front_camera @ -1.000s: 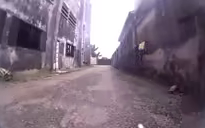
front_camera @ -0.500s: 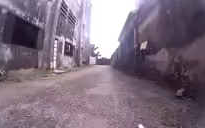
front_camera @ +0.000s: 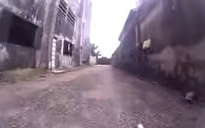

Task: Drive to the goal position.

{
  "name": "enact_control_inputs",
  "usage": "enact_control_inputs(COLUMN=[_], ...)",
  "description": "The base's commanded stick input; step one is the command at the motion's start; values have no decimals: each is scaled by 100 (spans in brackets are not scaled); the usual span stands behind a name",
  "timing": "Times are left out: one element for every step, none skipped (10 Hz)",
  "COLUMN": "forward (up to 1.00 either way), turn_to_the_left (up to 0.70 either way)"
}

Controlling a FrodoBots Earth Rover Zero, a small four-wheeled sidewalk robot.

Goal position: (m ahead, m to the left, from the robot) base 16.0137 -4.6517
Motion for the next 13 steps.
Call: enact_control_inputs(forward=[50,50,50,50,50,50,50,50,50,50,50,50,50], turn_to_the_left=[0,0,0,0,0,0,0,0,0,0,0,0,0])
